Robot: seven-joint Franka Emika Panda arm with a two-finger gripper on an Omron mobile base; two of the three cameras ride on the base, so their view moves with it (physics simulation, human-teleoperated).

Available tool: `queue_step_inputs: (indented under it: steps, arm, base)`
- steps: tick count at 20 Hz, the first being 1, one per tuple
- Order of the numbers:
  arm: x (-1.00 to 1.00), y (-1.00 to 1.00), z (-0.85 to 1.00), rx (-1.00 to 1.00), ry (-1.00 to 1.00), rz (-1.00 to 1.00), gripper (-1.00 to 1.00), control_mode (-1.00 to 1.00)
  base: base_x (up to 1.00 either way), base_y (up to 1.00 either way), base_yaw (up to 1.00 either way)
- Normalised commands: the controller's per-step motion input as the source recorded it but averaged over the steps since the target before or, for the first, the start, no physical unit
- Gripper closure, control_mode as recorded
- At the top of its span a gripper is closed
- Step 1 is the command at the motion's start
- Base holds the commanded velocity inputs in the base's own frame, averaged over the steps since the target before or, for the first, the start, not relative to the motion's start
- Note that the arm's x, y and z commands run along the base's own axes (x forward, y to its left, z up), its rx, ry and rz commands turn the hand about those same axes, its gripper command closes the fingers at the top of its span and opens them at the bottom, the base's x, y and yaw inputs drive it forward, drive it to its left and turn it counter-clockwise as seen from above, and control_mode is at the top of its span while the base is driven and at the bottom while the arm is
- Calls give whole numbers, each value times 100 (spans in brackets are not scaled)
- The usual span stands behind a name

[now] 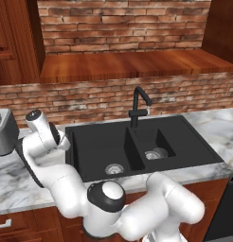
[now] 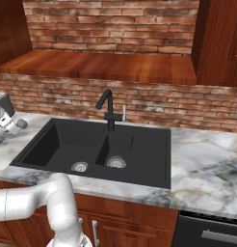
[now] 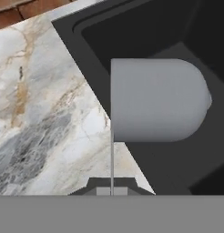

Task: Move any existing items from the left basin to the right basin for drying. Then move the measuring cup from the counter to the left basin of the sink for washing.

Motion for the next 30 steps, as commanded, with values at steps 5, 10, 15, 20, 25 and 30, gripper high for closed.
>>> queue_step_inputs:
  steps: [5, 10, 15, 20, 25, 30]
  arm:
    - [-18, -50, 7, 0, 0, -16, 100, -100]
    - [-3, -49, 3, 0, 1, -16, 100, -100]
    - [0, -50, 0, 0, 2, -15, 100, -100]
    - [0, -47, 0, 0, 2, -13, 100, -100]
    - [0, -38, -7, 0, 3, -10, 100, -100]
    - [0, -40, -25, 0, 0, -9, 100, -100]
  base:
    - [0, 0, 0]
    - [0, 0, 0]
    - [0, 0, 0]
    - [0, 0, 0]
    - [0, 0, 0]
    - [0, 0, 0]
